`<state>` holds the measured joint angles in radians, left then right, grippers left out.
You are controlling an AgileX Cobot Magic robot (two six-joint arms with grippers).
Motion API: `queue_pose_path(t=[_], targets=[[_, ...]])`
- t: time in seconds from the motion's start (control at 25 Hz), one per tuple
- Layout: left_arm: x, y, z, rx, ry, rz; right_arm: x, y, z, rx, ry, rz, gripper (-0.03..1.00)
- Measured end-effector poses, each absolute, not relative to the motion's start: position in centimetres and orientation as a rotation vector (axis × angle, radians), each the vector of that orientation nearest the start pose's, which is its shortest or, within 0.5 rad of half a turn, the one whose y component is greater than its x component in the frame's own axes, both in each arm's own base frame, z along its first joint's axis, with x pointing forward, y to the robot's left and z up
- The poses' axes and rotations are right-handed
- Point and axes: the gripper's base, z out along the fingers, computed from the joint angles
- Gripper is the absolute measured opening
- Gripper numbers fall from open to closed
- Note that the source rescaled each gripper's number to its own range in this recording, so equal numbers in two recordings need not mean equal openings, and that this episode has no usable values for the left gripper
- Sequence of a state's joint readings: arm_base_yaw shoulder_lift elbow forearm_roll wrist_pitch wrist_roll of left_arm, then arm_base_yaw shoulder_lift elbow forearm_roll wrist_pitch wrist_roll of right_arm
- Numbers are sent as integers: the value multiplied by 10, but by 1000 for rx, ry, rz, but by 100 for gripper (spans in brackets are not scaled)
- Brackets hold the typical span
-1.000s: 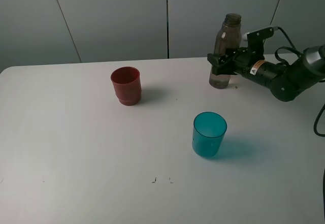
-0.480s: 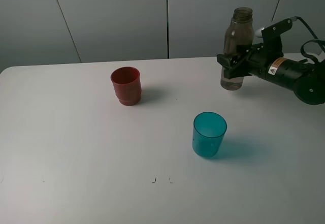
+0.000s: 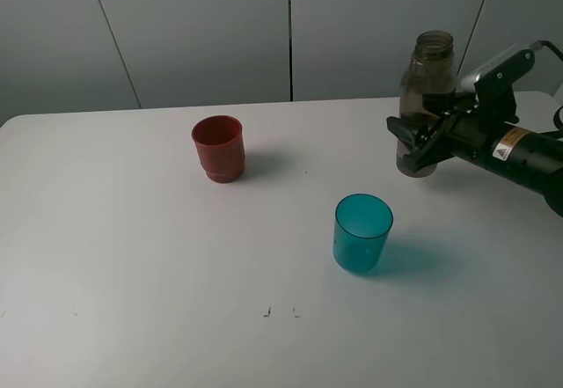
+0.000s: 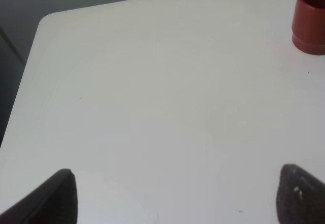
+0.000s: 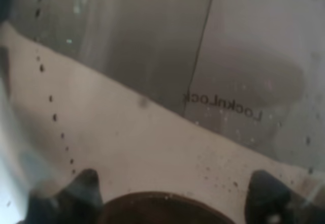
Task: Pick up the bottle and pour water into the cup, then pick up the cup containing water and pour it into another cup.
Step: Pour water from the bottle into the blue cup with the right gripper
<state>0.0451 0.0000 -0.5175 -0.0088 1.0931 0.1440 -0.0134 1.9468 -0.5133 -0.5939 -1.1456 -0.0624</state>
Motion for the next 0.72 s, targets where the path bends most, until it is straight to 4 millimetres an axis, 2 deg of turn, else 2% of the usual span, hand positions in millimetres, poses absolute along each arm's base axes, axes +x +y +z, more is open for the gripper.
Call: queue_pose_path(t=[0.28,0.72], targets=[[-8,-1,279,103,2058,106,271,43,100,-836,1672,117,4],[-8,-1,279,103,2058,106,271,43,100,-1126,1488,-139,4]])
